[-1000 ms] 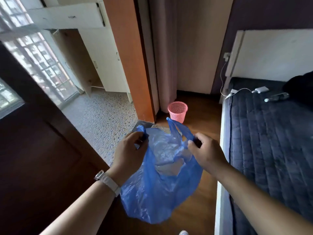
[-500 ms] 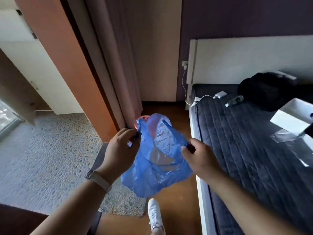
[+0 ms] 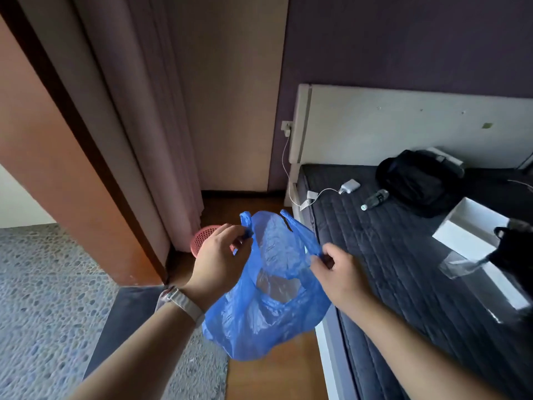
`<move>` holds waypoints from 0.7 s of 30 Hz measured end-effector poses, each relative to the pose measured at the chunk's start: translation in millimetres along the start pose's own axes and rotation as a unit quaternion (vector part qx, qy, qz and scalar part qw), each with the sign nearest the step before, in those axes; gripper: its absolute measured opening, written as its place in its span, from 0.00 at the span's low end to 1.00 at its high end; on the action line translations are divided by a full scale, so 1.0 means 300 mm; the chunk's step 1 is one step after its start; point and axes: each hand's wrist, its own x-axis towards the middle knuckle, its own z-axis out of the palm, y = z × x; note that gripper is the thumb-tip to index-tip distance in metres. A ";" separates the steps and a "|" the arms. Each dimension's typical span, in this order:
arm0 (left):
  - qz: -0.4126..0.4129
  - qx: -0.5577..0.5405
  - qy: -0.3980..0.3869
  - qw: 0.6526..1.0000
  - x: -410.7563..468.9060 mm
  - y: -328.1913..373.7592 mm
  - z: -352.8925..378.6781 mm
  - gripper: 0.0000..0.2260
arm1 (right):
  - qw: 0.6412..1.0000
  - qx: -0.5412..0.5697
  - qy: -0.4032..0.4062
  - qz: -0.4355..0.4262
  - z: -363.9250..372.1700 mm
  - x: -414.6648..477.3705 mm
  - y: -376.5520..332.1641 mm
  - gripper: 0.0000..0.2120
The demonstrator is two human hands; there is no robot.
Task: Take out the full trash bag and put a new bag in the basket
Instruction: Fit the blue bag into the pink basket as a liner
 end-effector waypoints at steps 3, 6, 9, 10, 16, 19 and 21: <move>-0.013 -0.022 0.003 1.000 0.096 -0.061 0.010 0.02 | 1.000 0.002 -0.008 -0.004 0.041 0.113 -0.023 0.16; -0.038 -0.030 0.008 0.999 0.182 -0.132 0.040 0.03 | 1.000 -0.019 -0.013 -0.015 0.086 0.240 -0.033 0.15; -0.064 -0.035 0.013 0.997 0.262 -0.188 0.077 0.04 | 0.999 -0.026 -0.016 -0.022 0.142 0.355 -0.026 0.13; -0.067 -0.031 0.011 0.997 0.288 -0.206 0.093 0.06 | 0.999 -0.030 -0.018 -0.021 0.162 0.395 -0.019 0.13; -0.101 0.011 0.022 0.995 0.478 -0.326 0.194 0.09 | 0.997 0.009 -0.071 -0.032 0.278 0.688 0.038 0.15; -0.142 0.029 0.051 0.988 0.625 -0.375 0.264 0.06 | 0.992 0.034 -0.106 -0.051 0.318 0.885 0.069 0.13; -0.166 0.034 0.071 0.983 0.741 -0.383 0.310 0.11 | 0.989 0.033 -0.136 -0.052 0.333 1.022 0.095 0.13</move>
